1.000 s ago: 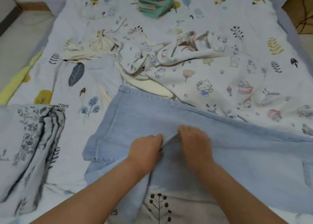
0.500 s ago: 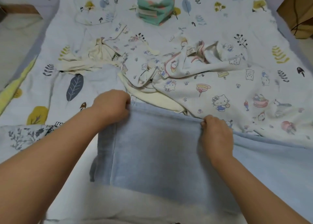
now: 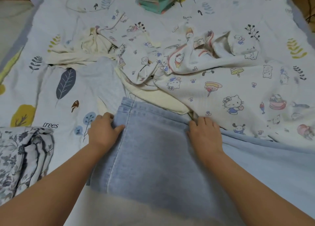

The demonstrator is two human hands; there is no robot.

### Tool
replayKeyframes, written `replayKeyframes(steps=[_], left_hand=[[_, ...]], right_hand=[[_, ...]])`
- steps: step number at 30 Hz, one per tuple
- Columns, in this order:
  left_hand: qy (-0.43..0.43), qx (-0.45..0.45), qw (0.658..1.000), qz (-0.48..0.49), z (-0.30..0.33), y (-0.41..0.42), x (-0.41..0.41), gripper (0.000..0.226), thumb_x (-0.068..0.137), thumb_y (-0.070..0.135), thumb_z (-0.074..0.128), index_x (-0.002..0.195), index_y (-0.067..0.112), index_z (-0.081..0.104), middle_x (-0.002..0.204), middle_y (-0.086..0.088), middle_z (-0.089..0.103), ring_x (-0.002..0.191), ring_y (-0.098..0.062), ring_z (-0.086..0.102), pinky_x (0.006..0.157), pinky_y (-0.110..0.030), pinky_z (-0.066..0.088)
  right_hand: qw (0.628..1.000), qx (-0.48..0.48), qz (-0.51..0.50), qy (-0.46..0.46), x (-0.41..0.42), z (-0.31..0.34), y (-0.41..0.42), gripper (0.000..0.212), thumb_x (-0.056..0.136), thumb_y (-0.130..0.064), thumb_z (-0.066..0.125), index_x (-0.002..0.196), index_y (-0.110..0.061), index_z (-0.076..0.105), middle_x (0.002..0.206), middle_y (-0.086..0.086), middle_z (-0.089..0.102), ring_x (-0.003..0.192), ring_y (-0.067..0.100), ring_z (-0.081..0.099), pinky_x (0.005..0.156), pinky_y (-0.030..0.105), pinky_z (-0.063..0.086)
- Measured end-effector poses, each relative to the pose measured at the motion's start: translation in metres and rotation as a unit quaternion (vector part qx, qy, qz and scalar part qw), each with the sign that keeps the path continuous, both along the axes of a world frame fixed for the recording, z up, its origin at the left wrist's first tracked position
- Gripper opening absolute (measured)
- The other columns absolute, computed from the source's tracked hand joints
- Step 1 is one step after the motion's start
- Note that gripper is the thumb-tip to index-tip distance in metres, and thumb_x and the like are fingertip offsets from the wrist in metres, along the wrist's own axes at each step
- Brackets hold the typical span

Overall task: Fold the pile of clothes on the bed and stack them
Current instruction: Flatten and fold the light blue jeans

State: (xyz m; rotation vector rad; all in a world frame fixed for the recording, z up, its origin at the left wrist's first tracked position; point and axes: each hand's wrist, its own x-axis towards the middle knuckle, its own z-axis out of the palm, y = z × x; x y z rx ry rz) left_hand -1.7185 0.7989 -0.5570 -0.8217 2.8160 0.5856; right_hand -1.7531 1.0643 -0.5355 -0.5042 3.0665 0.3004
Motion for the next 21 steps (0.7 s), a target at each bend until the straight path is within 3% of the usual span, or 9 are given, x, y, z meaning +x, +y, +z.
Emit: replayKeyframes(steps=[2,5,9,11,13,16,18,21], left_hand=[[0.017,-0.029,0.999,-0.019,-0.001,0.004,-0.002,0.049,0.081,0.041,0.066,0.117,0.009,0.056,0.114,-0.017,0.054,0.107,-0.035,0.05,0.087,-0.044,0.042],[-0.068,0.029,0.997,-0.005,-0.004,0.007,-0.008,0.045,0.084,0.04,0.064,0.112,0.005,0.056,0.112,-0.015,0.059,0.102,-0.032,0.056,0.082,-0.038,0.044],[-0.084,0.085,0.993,0.001,-0.002,0.005,-0.017,0.02,0.087,0.028,0.064,0.079,0.012,0.056,0.078,-0.004,0.059,0.075,-0.021,0.053,0.068,-0.03,0.04],[-0.017,0.09,0.996,-0.021,-0.003,0.006,-0.017,0.022,0.089,0.02,0.06,0.071,0.012,0.049,0.071,-0.005,0.053,0.067,-0.021,0.048,0.06,-0.03,0.033],[0.107,0.074,0.991,-0.03,0.002,0.009,-0.015,0.021,0.09,0.015,0.056,0.073,0.013,0.044,0.071,-0.005,0.051,0.062,-0.019,0.044,0.054,-0.03,0.026],[0.24,0.053,0.969,-0.026,0.008,0.012,-0.017,0.019,0.09,0.017,0.055,0.076,0.017,0.042,0.067,0.003,0.051,0.057,-0.012,0.044,0.051,-0.023,0.027],[0.209,0.064,0.976,-0.007,0.003,0.011,-0.02,0.017,0.089,0.022,0.059,0.083,0.015,0.044,0.074,0.001,0.053,0.065,-0.018,0.048,0.055,-0.028,0.03],[0.083,0.134,0.987,0.037,-0.009,0.006,-0.016,0.032,0.087,0.034,0.061,0.1,0.011,0.043,0.082,-0.002,0.054,0.077,-0.023,0.053,0.068,-0.032,0.038]], right_hand=[[0.999,0.008,0.036,-0.012,-0.005,0.003,-0.005,0.032,0.034,-0.001,0.085,0.058,-0.006,0.064,0.056,0.011,0.058,0.051,0.028,0.057,0.045,0.029,0.045],[0.998,0.006,0.061,-0.018,-0.01,0.004,-0.009,0.032,0.037,0.002,0.082,0.062,-0.004,0.064,0.057,0.013,0.058,0.05,0.029,0.057,0.043,0.03,0.046],[0.995,0.022,0.093,-0.02,-0.013,0.0,-0.026,0.031,0.039,-0.006,0.08,0.067,-0.008,0.068,0.06,0.009,0.061,0.056,0.023,0.06,0.047,0.027,0.046],[0.992,0.029,0.107,-0.066,-0.014,-0.006,-0.039,0.026,0.051,-0.014,0.08,0.074,-0.011,0.069,0.07,0.007,0.065,0.067,0.021,0.063,0.053,0.026,0.048],[0.996,0.03,0.076,-0.048,-0.018,-0.004,-0.048,0.019,0.064,-0.023,0.075,0.081,-0.017,0.068,0.077,0.001,0.066,0.074,0.015,0.063,0.054,0.024,0.046],[0.999,-0.035,-0.021,-0.036,-0.034,0.001,-0.045,0.022,0.086,-0.005,0.049,0.108,-0.006,0.052,0.102,0.011,0.056,0.093,0.026,0.055,0.058,0.033,0.037],[0.998,-0.038,0.002,-0.044,-0.04,-0.004,-0.044,0.027,0.09,-0.001,0.037,0.116,-0.004,0.043,0.111,0.013,0.05,0.102,0.03,0.047,0.066,0.034,0.032],[0.992,-0.012,0.062,-0.108,-0.037,-0.014,-0.055,0.029,0.095,-0.012,0.033,0.123,-0.005,0.038,0.117,0.014,0.05,0.108,0.029,0.045,0.084,0.038,0.033]])
